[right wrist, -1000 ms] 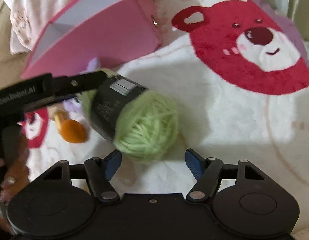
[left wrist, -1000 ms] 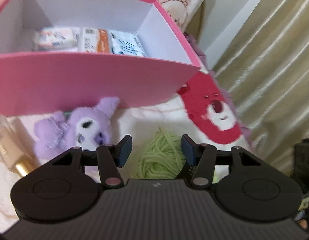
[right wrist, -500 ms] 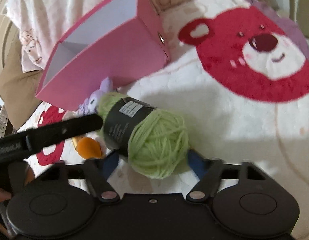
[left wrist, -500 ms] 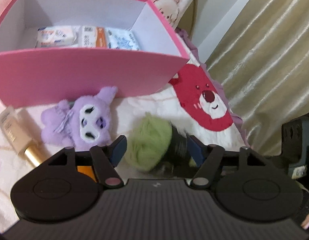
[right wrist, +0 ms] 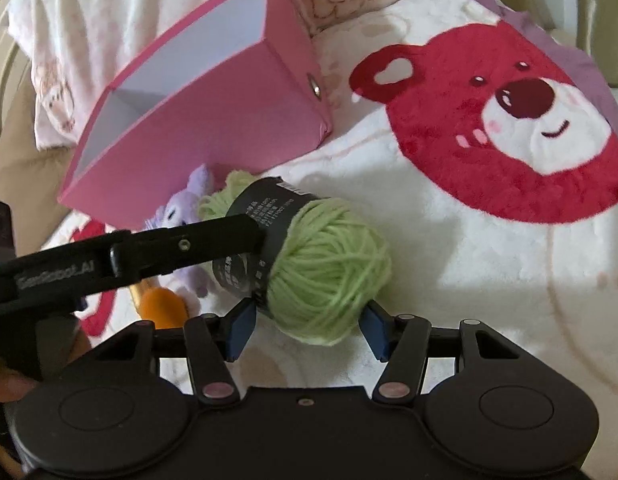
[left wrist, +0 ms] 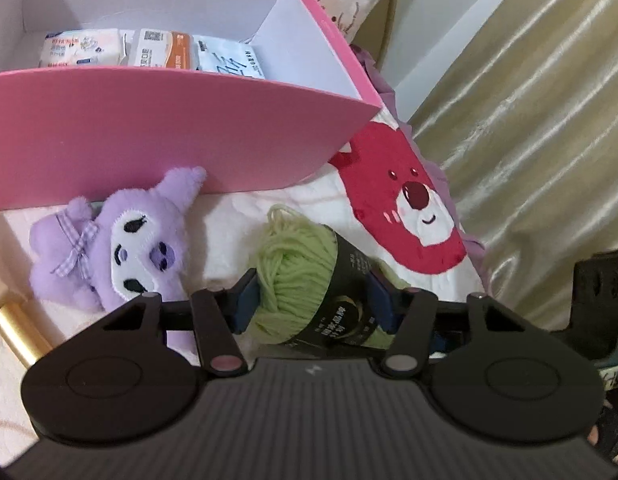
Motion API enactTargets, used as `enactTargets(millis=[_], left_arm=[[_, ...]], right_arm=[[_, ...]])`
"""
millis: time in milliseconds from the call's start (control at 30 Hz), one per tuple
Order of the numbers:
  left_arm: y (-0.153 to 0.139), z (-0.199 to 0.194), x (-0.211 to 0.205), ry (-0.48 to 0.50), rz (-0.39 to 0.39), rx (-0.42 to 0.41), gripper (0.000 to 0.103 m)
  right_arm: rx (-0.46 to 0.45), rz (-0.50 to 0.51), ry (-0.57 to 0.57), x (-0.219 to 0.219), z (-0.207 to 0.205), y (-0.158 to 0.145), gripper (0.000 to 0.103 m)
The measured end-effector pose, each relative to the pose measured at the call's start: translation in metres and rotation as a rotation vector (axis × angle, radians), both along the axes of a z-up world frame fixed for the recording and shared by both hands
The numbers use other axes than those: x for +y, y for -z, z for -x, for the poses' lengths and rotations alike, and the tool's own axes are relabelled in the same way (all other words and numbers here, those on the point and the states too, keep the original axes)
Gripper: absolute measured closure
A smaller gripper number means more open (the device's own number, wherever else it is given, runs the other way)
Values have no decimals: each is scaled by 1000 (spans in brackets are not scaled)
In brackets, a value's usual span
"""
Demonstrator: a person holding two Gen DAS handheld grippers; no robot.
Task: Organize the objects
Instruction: 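Grasp the green yarn ball with the left gripper, then lift the yarn ball and carry it over the pink box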
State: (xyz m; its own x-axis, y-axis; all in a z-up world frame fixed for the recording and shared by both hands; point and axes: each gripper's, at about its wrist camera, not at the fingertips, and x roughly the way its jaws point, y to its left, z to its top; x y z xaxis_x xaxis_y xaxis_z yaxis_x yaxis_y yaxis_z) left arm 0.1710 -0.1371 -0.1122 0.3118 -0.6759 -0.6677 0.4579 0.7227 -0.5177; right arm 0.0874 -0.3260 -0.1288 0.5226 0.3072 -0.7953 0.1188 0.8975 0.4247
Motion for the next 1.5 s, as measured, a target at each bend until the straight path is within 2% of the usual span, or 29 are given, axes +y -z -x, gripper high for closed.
enactTargets(millis=[167,267,333,400,467,533,667,800,867,933,1000,1067,1100,1133,1167,1333,1500], left_arm=[[-9,3,-1,-32,-51,-3,47],[-20,-2,4,-91,-58,-60,43],[-22,-8,4,-123,-41,-86,43],[-17,-18,0,-118,-17,-43,45],[-9,-24,-9,-86,-22,12,45],[-4,-19,-17,-68,-31,14,46],[-2,-5,-14,-69,10,32,45],[-4,5,-10,-66,-16,25,45],[-5,7,-9,-90,-52,-8,44],[-4,6,-6,-133,-55,-51,44],[-1,2,-3,-170,-46,-55,44],[4,-3,-1,-170,7,-6,48],[6,-5,0,-164,45,29,50],[7,-5,1,-158,83,60,50],[5,-3,2,-157,91,60,51],[-16,22,7,-105,73,16,51],[-52,56,27,-84,40,-61,51]], right_arm=[[-26,124,-46,16,6,-8,38],[-36,172,-16,14,8,-11,31],[-43,155,1,10,7,-10,31],[-46,108,14,5,3,-8,34],[-55,76,18,2,1,-7,42],[-60,80,22,3,-2,-7,42],[-53,99,8,7,-2,-6,41],[-71,213,-42,23,2,-12,33],[-83,300,-57,29,4,-14,23],[-89,349,-45,30,4,-14,22],[-86,331,-24,23,2,-13,22],[-81,304,-14,18,-2,-9,23],[-89,276,-21,17,-4,-8,25],[-108,246,-39,19,-4,-9,32],[-120,234,-47,22,-3,-10,32],[-185,213,-66,25,13,-25,32],[-282,203,-132,39,35,-55,31]])
